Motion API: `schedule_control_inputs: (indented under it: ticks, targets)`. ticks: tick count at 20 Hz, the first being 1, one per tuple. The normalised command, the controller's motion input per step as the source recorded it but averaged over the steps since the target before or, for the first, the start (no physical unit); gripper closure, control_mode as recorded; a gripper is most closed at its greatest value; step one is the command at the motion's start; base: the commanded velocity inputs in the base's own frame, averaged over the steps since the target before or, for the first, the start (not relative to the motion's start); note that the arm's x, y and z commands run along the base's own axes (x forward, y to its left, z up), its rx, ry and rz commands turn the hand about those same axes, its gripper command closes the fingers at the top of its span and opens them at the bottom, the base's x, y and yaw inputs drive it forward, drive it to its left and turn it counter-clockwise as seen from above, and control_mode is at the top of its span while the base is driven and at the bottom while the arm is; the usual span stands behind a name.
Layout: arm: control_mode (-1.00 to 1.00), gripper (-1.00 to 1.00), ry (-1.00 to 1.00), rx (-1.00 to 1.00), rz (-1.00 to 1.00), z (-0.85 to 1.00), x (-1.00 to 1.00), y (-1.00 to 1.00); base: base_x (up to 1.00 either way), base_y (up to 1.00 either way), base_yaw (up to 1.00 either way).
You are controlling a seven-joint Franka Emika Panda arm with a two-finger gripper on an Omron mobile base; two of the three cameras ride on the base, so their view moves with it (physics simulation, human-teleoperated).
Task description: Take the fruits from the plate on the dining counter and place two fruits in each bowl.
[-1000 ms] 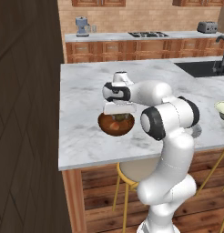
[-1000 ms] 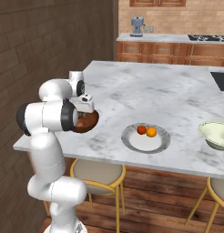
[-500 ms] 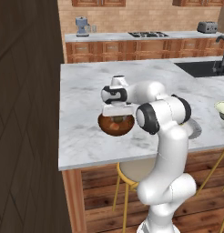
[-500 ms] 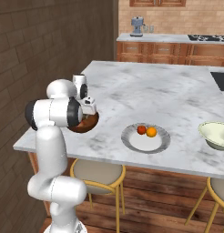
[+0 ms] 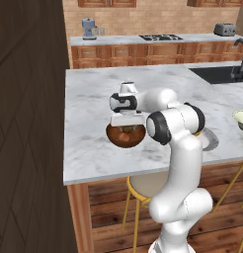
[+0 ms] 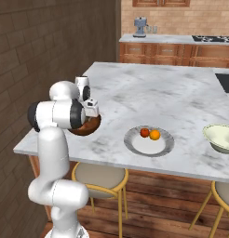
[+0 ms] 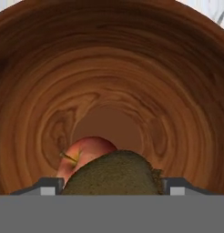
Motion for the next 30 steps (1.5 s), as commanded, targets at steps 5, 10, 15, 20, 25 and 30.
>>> schedule_control_inputs:
  ticks: [5, 10, 15, 20, 25, 30]
  targets:
    - [-1.00, -1.00, 0.00, 0.00, 0.00, 0.13, -0.19, -0.04, 0.00, 0.00, 0.00]
    - [-1.00, -1.00, -0.01, 0.00, -0.01, 0.59, -0.46, -0.27, 0.00, 0.00, 0.00]
    - [-1.00, -1.00, 0.00, 0.01, -0.13, 0.51, -0.86, -0.89, 0.00, 0.00, 0.00]
    - [-1.00, -1.00, 0.06, 0.00, -0.31, 0.03, -0.48, -1.00, 0.00, 0.00, 0.00]
    - [-1.00, -1.00, 0.16, 0.00, -0.38, 0.01, 0.08, -1.00, 0.00, 0.00, 0.00]
    - [-1.00, -1.00, 0.12, 0.00, -0.38, -0.02, 0.20, -1.00, 0.00, 0.00, 0.00]
